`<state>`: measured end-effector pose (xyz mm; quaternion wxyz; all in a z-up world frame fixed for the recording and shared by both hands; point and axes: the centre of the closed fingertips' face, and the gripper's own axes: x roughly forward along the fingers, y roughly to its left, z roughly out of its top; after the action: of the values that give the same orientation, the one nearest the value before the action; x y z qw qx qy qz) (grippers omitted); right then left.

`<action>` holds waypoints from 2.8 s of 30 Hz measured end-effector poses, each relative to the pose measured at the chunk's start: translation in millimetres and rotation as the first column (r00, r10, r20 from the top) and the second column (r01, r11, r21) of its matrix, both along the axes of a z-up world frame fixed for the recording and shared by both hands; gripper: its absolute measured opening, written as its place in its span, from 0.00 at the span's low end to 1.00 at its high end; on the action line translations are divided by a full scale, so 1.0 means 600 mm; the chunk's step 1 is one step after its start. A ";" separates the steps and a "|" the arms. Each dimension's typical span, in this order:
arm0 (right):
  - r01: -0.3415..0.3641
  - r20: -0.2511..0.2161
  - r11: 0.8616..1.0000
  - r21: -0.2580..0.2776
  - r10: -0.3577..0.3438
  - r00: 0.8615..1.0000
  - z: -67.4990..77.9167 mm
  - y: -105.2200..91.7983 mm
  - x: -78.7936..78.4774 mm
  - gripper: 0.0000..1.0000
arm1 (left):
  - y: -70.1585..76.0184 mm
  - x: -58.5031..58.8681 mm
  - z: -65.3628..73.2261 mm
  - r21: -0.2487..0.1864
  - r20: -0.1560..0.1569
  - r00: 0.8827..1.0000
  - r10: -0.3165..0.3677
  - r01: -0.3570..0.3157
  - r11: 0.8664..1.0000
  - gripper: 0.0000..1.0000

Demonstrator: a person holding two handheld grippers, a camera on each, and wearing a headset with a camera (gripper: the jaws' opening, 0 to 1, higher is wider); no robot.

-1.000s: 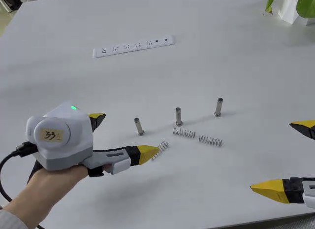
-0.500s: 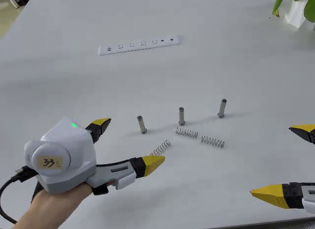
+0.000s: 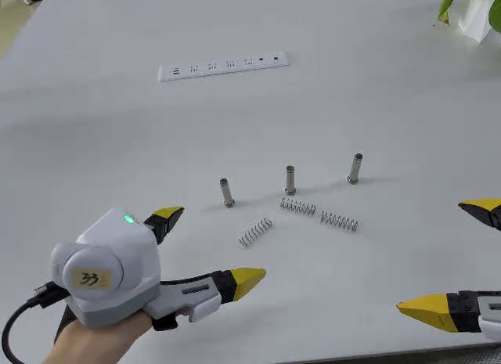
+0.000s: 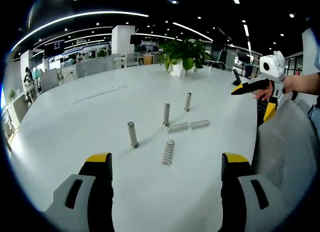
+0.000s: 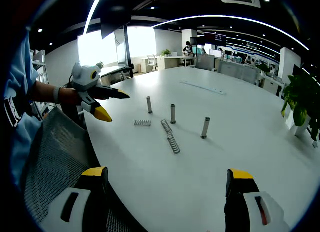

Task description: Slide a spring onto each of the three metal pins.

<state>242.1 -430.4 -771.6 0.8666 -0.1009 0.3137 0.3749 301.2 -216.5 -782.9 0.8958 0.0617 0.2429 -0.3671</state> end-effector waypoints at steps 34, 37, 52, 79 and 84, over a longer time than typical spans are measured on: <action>0.037 -0.014 0.999 0.006 -0.037 0.999 -0.005 -0.013 -0.001 0.97 | -0.030 0.026 -0.068 0.113 -0.115 0.991 -0.066 0.079 0.990 0.44; 0.040 -0.016 0.999 0.008 -0.040 0.999 -0.007 -0.013 -0.001 0.97 | -0.034 0.029 -0.072 0.103 -0.129 0.990 -0.061 0.074 0.992 0.41; 0.055 -0.019 0.998 0.017 -0.055 0.998 -0.009 -0.016 -0.003 0.97 | -0.044 0.036 -0.088 0.137 -0.161 0.985 -0.070 0.092 0.986 0.18; 0.063 -0.024 0.998 0.027 -0.063 0.998 -0.014 -0.014 -0.011 0.97 | -0.044 0.035 -0.097 0.170 -0.171 0.983 -0.061 0.091 0.981 0.07; 0.062 -0.023 0.998 0.027 -0.061 0.998 -0.014 -0.013 -0.010 0.97 | -0.043 0.035 -0.093 0.163 -0.167 0.984 -0.062 0.090 0.983 0.07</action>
<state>236.1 -437.9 -779.8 0.8756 -0.0751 0.3208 0.3533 322.0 -242.5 -838.5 0.8500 0.1172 0.3424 -0.3828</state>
